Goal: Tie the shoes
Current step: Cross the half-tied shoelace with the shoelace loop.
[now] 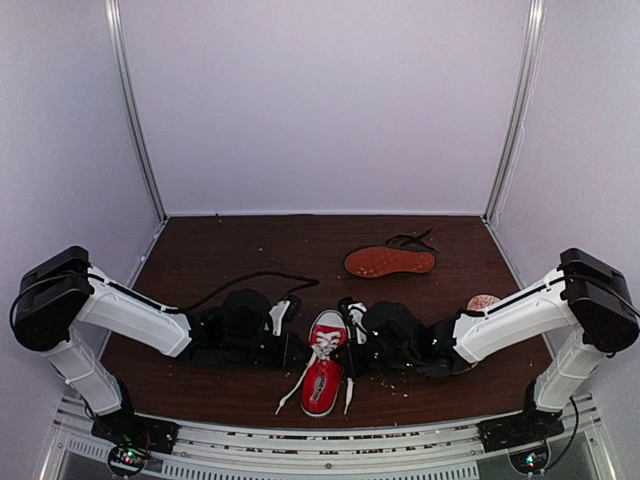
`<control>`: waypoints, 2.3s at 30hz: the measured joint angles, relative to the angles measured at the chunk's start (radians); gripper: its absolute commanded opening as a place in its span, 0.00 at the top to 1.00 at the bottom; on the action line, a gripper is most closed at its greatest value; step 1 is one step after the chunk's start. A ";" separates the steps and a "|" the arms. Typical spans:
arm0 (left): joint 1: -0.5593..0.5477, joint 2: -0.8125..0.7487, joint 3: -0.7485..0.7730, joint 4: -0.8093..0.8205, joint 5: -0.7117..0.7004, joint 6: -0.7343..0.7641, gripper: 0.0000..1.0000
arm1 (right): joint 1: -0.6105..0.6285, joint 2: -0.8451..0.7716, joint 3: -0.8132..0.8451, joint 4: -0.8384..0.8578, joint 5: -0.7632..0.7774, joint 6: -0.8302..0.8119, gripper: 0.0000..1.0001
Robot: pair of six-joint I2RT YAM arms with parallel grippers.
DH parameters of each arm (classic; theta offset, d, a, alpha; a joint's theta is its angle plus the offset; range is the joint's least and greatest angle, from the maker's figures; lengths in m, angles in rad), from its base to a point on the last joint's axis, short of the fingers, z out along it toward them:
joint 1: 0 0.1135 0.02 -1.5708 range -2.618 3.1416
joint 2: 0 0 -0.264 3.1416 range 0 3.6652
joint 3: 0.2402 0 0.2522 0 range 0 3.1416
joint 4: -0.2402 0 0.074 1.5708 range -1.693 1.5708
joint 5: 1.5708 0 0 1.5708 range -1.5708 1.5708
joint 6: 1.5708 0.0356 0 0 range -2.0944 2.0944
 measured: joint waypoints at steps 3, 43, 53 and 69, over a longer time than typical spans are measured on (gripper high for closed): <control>0.000 -0.002 0.000 -0.001 0.000 0.000 1.00 | 0.000 0.021 0.019 0.008 -0.009 0.000 1.00; 0.014 -0.002 -0.010 0.015 0.019 0.001 0.77 | -0.006 0.102 0.043 0.122 -0.108 -0.020 1.00; 0.014 -0.002 -0.036 0.055 0.036 -0.002 0.71 | 0.001 0.106 0.040 0.135 -0.109 -0.018 1.00; 0.039 -0.034 -0.042 0.016 -0.014 -0.037 0.50 | 0.032 0.095 -0.021 0.218 -0.132 -0.018 1.00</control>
